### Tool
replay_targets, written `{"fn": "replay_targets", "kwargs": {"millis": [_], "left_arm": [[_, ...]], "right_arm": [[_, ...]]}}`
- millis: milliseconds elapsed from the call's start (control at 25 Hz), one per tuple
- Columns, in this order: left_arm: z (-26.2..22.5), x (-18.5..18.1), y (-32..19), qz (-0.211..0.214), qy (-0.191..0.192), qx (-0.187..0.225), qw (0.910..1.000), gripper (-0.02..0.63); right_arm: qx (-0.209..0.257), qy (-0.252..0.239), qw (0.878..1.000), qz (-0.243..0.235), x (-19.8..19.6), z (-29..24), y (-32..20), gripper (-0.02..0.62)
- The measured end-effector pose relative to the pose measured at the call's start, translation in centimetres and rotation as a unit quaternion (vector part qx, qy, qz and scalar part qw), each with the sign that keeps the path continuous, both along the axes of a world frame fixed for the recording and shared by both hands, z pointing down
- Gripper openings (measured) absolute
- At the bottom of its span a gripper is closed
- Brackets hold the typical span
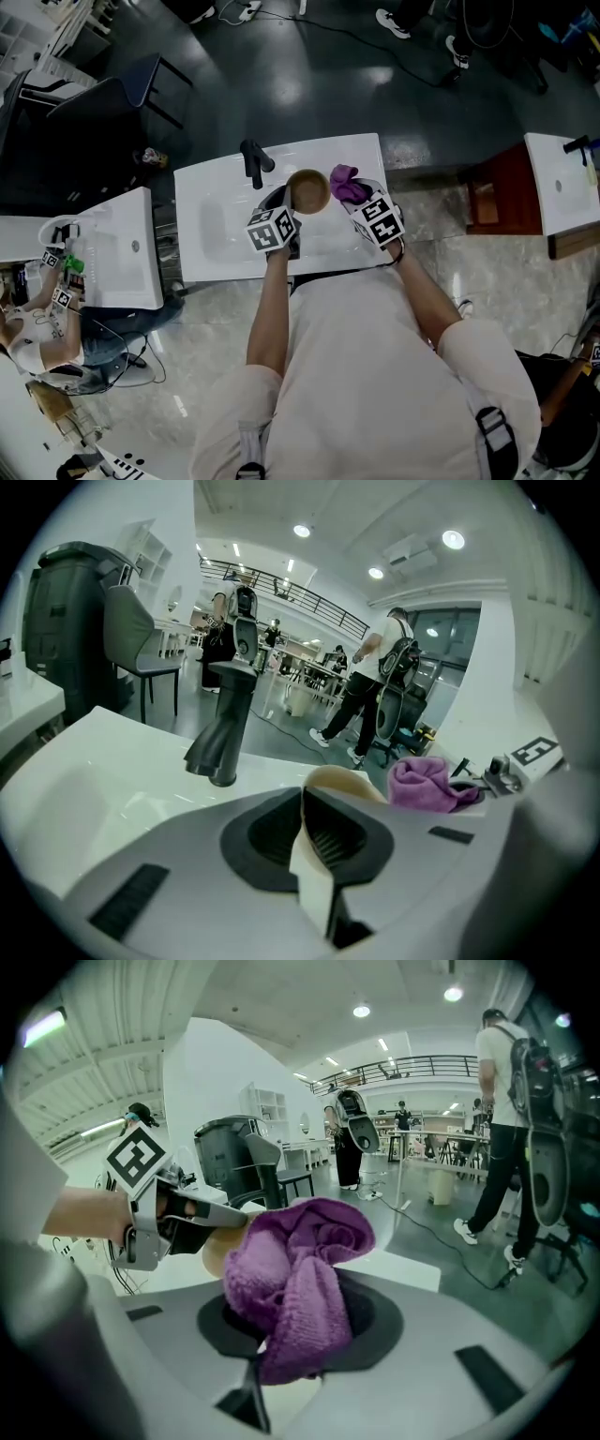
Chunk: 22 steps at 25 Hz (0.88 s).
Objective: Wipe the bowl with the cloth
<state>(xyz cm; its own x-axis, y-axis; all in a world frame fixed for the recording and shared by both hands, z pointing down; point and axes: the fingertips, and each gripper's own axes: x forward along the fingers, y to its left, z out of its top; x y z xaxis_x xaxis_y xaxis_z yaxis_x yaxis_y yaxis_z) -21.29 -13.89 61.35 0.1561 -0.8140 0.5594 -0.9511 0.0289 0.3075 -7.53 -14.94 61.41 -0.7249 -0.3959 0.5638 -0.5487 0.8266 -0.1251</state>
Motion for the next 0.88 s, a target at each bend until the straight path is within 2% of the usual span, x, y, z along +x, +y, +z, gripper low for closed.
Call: {"fn": "replay_targets", "kwargs": {"millis": [880], "left_arm": [[0.40,0.18,0.12,0.005,0.008,0.000,1.0000,0.017]], "right_arm": [[-0.007,-0.010,1.000,0.007,-0.03,0.03,0.26,0.120]]}}
